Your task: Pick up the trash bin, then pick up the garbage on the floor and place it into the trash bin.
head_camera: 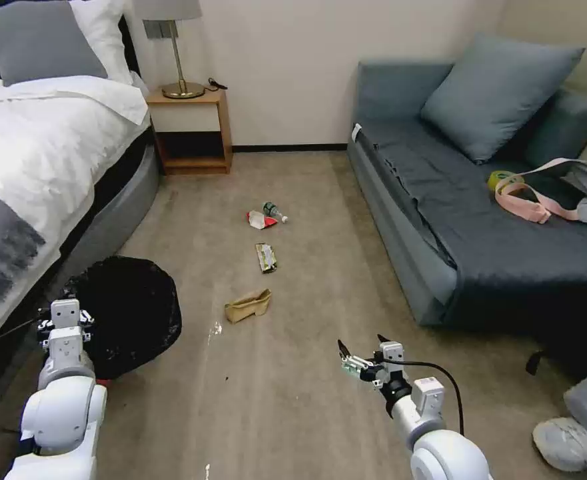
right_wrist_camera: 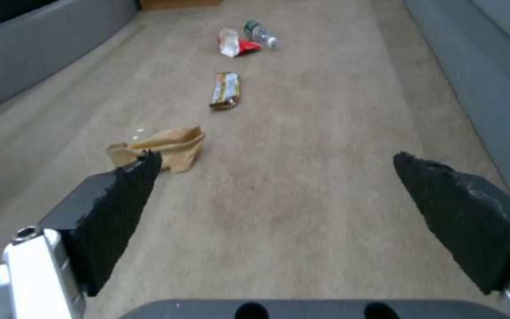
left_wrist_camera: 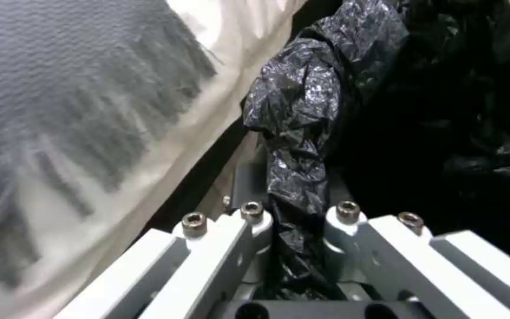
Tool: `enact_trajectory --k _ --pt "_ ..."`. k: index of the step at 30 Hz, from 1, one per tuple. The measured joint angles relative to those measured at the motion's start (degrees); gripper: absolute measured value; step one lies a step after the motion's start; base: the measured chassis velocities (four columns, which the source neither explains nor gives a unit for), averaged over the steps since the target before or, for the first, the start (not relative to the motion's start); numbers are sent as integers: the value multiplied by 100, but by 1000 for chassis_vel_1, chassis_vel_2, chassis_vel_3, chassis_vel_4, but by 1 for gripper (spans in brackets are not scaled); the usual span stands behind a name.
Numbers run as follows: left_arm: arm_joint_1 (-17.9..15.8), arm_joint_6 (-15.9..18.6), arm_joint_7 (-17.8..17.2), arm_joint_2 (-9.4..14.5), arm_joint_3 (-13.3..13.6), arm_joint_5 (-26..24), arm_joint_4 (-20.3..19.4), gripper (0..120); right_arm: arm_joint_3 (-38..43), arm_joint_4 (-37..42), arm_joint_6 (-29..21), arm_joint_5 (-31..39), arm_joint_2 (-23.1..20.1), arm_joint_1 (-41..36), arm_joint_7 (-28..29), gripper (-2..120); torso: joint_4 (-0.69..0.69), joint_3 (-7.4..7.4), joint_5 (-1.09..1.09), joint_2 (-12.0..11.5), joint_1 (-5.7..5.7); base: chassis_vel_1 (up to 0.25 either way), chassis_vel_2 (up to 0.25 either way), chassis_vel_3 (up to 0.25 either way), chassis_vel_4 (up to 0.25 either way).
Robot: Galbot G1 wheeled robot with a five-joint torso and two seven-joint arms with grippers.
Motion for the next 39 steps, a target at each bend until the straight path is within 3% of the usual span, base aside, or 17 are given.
enact_trajectory --k 39 --pt "-16 -157 9 92 -7 -139 170 5 -225 -216 -25 -282 126 17 4 100 0 0 0 0 0 -119 115 114 -113"
